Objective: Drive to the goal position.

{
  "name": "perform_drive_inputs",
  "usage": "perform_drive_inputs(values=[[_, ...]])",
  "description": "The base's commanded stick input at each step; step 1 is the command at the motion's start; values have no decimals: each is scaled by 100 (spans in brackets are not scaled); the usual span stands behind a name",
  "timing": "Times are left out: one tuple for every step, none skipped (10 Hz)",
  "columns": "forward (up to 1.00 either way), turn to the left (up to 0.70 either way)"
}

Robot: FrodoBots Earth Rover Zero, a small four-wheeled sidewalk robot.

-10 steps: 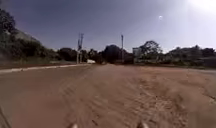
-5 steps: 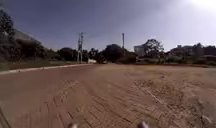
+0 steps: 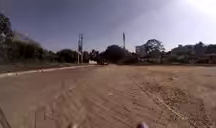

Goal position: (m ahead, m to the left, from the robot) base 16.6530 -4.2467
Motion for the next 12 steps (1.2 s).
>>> perform_drive_inputs(values=[[100, 0], [100, 0], [100, 0], [100, 0], [100, 0], [100, 0], [100, 0], [100, 0], [100, 0], [100, 0], [100, 0], [100, 0]])
